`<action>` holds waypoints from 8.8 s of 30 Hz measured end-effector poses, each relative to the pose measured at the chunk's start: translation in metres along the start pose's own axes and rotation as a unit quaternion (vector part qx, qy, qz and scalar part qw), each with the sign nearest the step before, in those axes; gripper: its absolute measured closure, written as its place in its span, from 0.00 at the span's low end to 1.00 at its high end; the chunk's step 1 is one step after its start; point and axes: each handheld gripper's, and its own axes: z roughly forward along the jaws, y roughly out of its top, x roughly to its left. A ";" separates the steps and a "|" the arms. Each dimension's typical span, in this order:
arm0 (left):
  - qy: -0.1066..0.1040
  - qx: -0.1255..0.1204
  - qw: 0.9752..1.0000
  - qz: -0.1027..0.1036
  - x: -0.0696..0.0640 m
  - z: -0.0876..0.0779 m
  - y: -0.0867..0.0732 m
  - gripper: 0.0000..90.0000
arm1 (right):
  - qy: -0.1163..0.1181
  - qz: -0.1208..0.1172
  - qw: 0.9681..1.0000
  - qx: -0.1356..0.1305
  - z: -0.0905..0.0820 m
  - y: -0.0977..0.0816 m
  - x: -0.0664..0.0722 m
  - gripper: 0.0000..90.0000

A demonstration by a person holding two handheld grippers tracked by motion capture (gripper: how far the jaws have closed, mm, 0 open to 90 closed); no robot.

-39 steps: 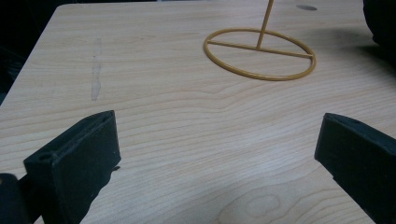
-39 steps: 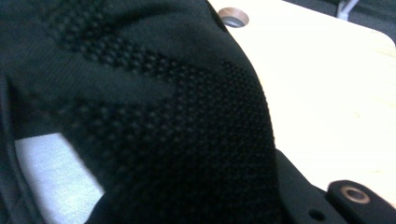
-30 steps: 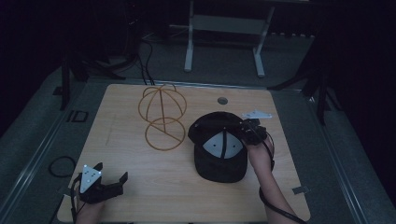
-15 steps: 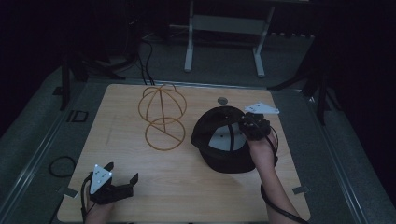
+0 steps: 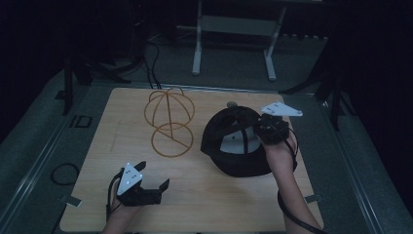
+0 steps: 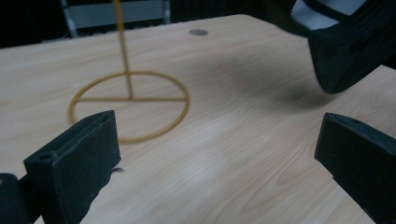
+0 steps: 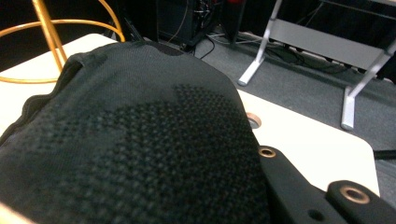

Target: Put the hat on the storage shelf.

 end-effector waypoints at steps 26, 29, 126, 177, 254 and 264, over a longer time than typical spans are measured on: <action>-0.094 -0.008 0.995 0.018 -0.041 0.075 0.059 0.17 | 0.058 -0.036 0.998 0.001 -0.010 -0.024 0.031 0.99; -0.092 -0.015 0.995 0.029 -0.042 0.074 0.071 0.22 | 0.062 -0.045 0.997 0.000 -0.013 -0.024 0.033 0.99; -0.324 -0.116 0.913 0.220 -0.027 0.016 0.115 0.99 | 0.332 -0.196 0.920 -0.069 -0.088 -0.072 0.066 0.99; -0.110 0.000 0.990 0.083 0.026 -0.023 0.059 0.75 | 0.145 -0.055 0.981 -0.120 -0.101 -0.034 -0.018 0.99; 0.022 0.011 0.999 -0.029 0.060 -0.035 -0.059 0.03 | 0.195 -0.084 0.977 0.006 0.101 0.094 0.098 0.98; 0.025 0.005 0.999 -0.033 0.062 -0.037 -0.060 0.03 | 0.210 -0.074 0.975 0.020 0.117 0.084 0.100 0.84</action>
